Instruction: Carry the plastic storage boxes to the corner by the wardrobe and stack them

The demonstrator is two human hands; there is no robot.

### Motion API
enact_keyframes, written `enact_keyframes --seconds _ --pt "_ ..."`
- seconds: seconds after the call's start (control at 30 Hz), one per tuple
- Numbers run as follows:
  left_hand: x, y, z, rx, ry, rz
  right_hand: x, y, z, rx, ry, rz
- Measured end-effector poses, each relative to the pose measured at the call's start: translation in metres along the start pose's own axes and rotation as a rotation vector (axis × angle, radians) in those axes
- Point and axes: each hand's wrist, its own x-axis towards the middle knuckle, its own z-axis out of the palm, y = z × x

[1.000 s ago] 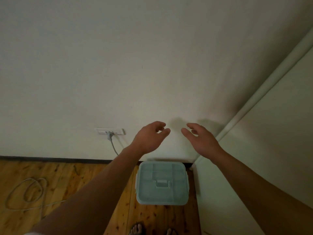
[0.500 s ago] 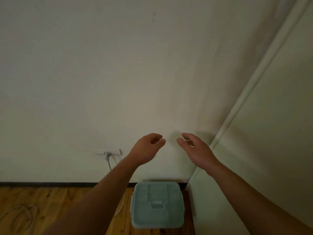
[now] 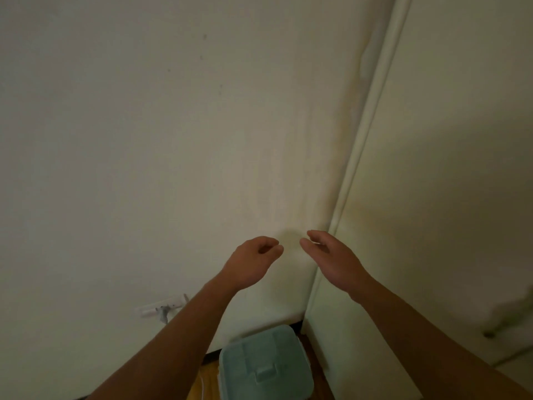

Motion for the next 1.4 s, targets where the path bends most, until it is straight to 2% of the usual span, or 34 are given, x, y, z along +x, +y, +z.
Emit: enact_keyframes --seconds 0.37,0.67,0.77,1.2,1.4 --pt "-0.02 0.046 0.022 0.053 -0.211 0.224 -0.083 -0.01 -0.045 -0.094 0.176 0.111" --pt "-0.069 0.109 0.097 0.135 -0.404 0.43 -0.189 0.019 -0.103 -0.147 0.424 0.222" --pt "-0.09 0.127 0.124 0.157 -0.465 0.483 -0.228 0.027 -0.12 -0.138 0.442 0.249" --pt "-0.249 0.2 0.252 0.183 -0.699 0.695 -0.443 0.082 -0.186 -0.171 0.615 0.355" --pt "-0.343 0.228 0.313 0.211 -0.885 0.828 -0.557 0.103 -0.205 -0.148 0.748 0.408"
